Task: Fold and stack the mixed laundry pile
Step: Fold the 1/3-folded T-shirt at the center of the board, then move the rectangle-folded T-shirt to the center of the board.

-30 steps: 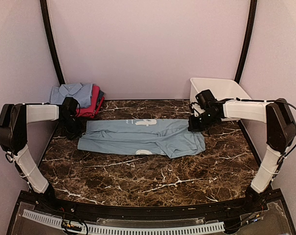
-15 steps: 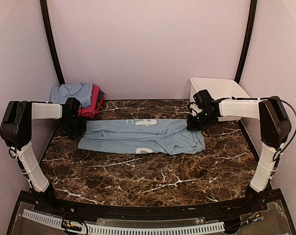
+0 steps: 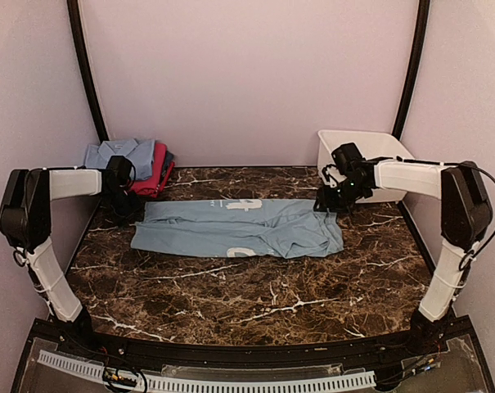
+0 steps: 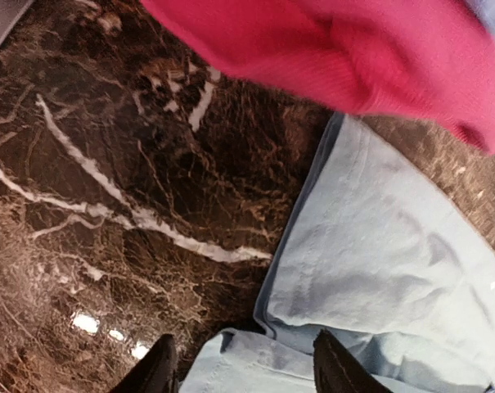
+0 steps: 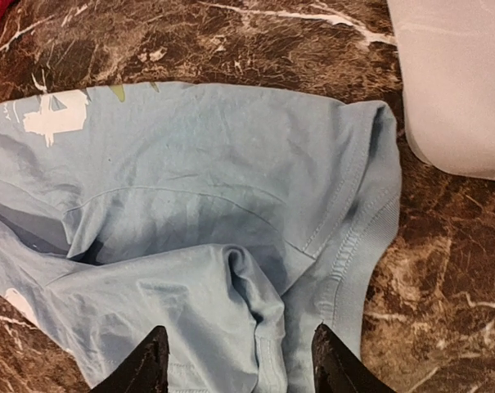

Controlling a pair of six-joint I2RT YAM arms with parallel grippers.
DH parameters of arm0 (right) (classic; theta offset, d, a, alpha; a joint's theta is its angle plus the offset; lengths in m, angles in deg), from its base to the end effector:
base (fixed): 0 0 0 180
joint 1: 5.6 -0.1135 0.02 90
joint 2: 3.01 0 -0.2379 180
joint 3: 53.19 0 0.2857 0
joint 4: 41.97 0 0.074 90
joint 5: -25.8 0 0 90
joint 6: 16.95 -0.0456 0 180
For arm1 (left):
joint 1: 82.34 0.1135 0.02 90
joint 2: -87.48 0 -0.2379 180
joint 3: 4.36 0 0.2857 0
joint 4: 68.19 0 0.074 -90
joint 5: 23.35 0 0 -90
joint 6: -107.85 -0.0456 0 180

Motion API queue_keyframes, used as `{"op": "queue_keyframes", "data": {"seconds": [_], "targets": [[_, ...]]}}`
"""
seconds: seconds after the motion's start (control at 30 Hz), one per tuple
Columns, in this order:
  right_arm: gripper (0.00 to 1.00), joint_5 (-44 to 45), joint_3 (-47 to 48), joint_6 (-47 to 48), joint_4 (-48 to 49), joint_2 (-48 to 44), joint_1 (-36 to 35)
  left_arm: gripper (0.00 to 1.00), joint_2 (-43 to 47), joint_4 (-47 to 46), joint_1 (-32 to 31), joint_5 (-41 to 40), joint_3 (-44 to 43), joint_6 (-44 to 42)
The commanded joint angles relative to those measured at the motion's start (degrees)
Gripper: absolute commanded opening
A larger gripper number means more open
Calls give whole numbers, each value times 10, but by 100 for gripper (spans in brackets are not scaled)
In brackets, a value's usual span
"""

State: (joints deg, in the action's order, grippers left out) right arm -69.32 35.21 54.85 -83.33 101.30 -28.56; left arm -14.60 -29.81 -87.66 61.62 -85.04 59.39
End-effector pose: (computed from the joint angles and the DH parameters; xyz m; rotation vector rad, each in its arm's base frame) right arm 0.3834 0.1669 0.1652 -0.1427 2.6082 0.3789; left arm 0.3946 -0.0327 0.1387 -0.8434 2.4788 -0.1756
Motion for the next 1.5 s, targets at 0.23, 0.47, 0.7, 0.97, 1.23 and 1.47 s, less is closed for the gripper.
{"op": "queue_keyframes", "data": {"seconds": [0.23,0.47,0.7,0.97,1.23,1.47], "targets": [[53,-93,-142,-10,-18,-176,6,67,184,-5,5,74,120,-29],[42,-80,-224,-12,23,-178,6,66,203,-33,5,95,205,-1],[40,-52,-232,-9,48,-143,9,63,201,-38,5,79,227,2],[41,-51,-207,4,57,-109,20,66,189,-51,6,70,227,-13],[30,-67,-216,-6,80,-70,21,64,157,-73,8,79,227,-18],[0,-48,-217,-13,60,-65,25,37,115,-60,8,64,225,-5]]}}
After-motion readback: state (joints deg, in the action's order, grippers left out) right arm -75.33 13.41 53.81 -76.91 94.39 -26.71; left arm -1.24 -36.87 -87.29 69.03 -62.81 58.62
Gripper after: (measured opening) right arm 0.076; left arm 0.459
